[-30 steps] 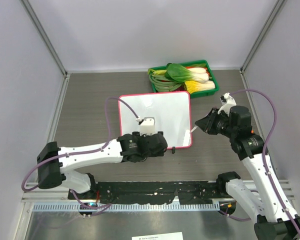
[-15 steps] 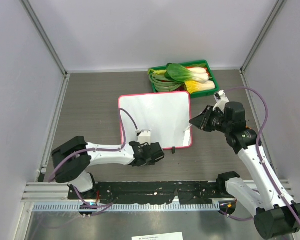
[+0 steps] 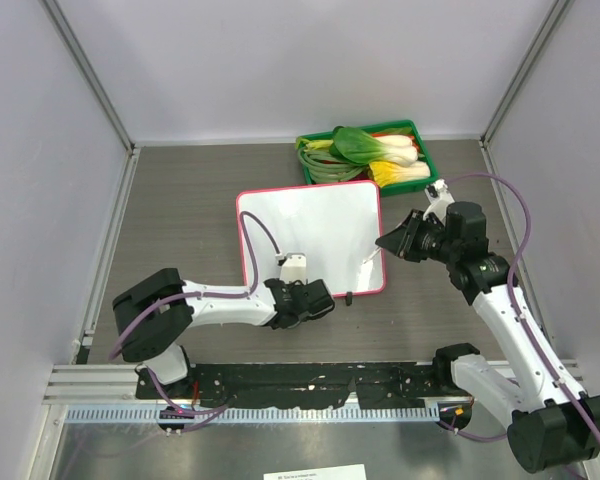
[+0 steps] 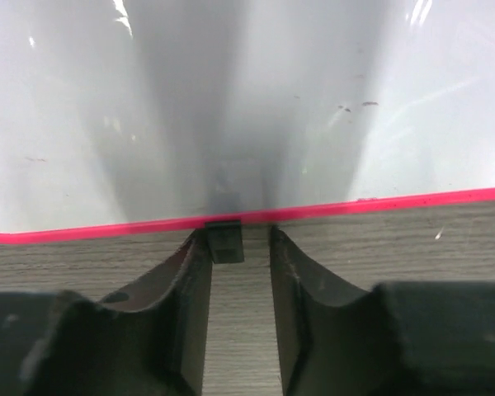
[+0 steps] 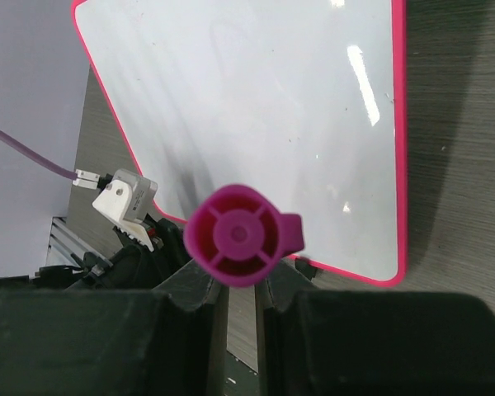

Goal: Write a sentence on the whiteboard
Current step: Move the whiteboard stand to the corner of the board.

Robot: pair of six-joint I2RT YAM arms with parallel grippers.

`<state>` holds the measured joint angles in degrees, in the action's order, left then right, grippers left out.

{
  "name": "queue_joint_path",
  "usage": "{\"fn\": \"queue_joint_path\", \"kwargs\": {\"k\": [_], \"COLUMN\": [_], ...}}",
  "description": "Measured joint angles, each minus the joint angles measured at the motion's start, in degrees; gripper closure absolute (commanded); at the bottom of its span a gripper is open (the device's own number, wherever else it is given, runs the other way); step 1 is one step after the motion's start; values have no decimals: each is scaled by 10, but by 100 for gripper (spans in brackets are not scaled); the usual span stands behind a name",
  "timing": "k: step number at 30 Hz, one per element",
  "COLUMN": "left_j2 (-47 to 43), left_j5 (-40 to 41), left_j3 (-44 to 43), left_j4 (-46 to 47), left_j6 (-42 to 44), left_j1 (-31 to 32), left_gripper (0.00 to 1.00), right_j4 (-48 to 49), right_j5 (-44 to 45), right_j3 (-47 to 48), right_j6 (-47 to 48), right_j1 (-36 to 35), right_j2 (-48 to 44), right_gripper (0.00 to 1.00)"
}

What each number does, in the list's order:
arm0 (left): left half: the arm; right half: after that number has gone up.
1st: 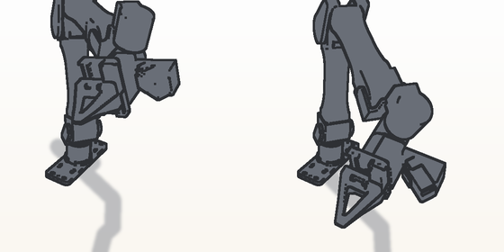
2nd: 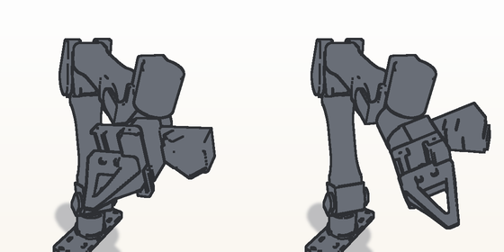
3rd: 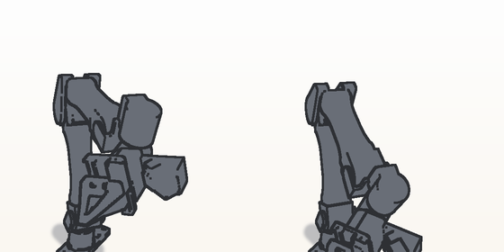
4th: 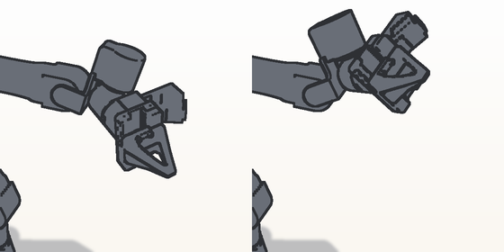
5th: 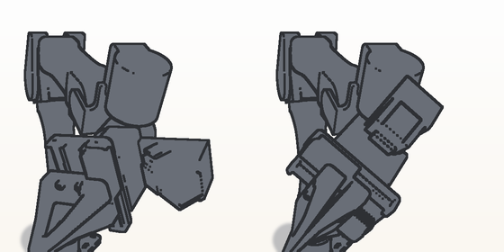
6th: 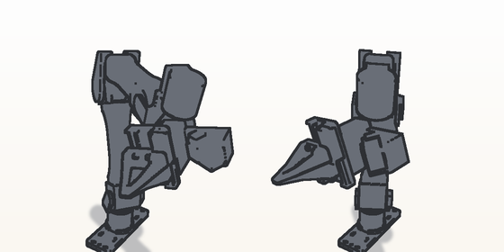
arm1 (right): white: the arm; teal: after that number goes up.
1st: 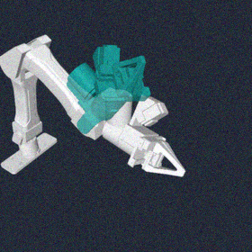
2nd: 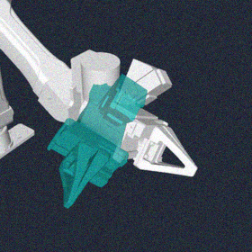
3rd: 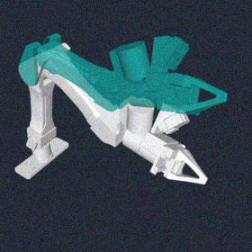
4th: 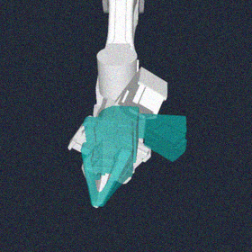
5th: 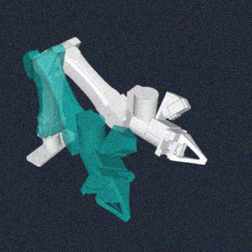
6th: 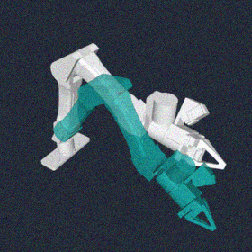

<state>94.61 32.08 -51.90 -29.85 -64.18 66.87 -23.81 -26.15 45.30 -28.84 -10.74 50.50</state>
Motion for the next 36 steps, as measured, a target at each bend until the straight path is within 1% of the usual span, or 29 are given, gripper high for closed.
{"fn": "queue_joint_path", "kwargs": {"k": [3, 4, 13, 19, 29, 36], "left_j2": [-2, -2, -1, 18, 26, 33], "left_j5": [8, 9, 11, 25, 27, 21], "left_j3": [5, 6, 4, -21, -35, -47], "left_j4": [4, 6, 2, -33, -65, -90], "left_j6": [0, -1, -20, -58, -133, -171], "left_j1": [-3, -4, 6, 21, 86, 129], "left_gripper": [95, 100, 100, 100, 100, 100], "right_j4": [8, 12, 49, 66, 83, 89], "right_j5": [-9, -11, -38, -46, -62, -66], "right_j3": [-4, -6, -19, -19, -28, -28], "right_j6": [-2, -3, -27, -32, -43, -47], "right_j1": [0, 0, 0, 0, 0, 0], "right_j2": [9, 13, 35, 36, 35, 35], "right_gripper": [99, 99, 99, 99, 99, 99]}}
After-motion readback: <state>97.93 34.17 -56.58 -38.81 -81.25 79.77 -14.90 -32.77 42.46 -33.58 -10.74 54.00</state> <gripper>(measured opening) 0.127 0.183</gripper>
